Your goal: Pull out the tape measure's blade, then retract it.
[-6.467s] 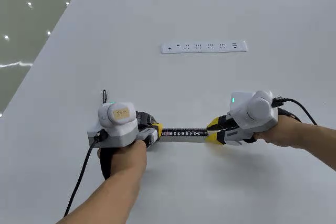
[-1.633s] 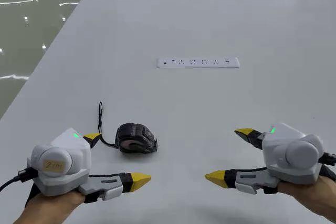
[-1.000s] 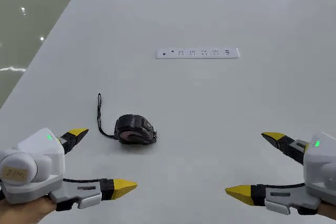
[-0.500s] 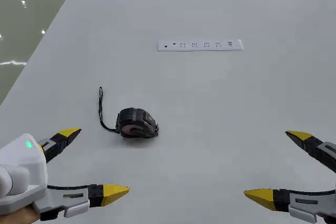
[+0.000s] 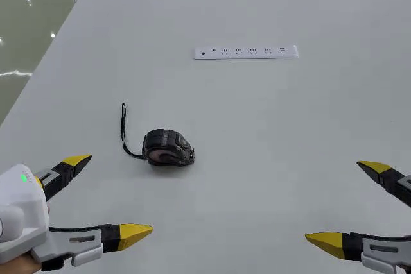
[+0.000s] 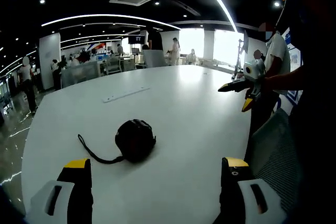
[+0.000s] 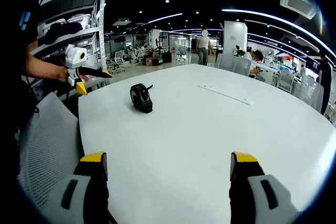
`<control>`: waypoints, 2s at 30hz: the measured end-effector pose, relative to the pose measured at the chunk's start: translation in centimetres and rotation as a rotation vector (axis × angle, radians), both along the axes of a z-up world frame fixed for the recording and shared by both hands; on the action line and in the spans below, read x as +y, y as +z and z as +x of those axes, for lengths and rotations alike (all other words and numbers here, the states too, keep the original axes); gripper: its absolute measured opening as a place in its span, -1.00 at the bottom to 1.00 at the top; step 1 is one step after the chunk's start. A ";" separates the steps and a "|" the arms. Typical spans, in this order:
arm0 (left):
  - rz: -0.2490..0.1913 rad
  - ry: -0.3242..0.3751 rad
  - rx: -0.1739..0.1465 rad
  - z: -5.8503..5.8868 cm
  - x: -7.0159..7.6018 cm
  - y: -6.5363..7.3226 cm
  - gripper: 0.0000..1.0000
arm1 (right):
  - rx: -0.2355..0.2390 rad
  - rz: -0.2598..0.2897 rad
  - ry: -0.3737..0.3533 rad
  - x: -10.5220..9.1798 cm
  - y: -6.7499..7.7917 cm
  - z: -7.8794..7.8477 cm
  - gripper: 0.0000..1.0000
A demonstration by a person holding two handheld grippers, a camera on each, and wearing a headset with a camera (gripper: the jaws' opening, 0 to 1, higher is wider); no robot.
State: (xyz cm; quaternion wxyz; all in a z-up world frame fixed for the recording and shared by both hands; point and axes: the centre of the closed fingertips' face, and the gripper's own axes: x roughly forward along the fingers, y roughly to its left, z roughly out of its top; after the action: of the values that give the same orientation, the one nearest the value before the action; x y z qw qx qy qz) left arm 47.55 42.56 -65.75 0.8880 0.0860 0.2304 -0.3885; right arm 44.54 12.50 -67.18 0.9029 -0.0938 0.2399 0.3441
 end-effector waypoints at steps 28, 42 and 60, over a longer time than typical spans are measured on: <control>0.006 -0.007 -0.001 0.4 -0.4 0.4 1.00 | 0.003 0.004 0.002 0.0 0.0 0.0 0.97; 0.012 -0.006 -0.012 0.5 -0.5 0.5 1.00 | 0.003 0.000 0.008 0.1 -0.1 -0.1 0.95; 0.022 0.003 -0.012 0.7 -0.7 0.2 1.00 | 0.005 0.002 0.024 0.6 -0.2 -0.2 0.93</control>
State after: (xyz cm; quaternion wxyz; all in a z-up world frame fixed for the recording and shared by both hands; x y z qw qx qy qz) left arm 48.24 41.83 -65.56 0.8890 0.0976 0.2294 -0.3842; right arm 44.37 13.12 -67.42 0.8983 -0.0950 0.2406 0.3552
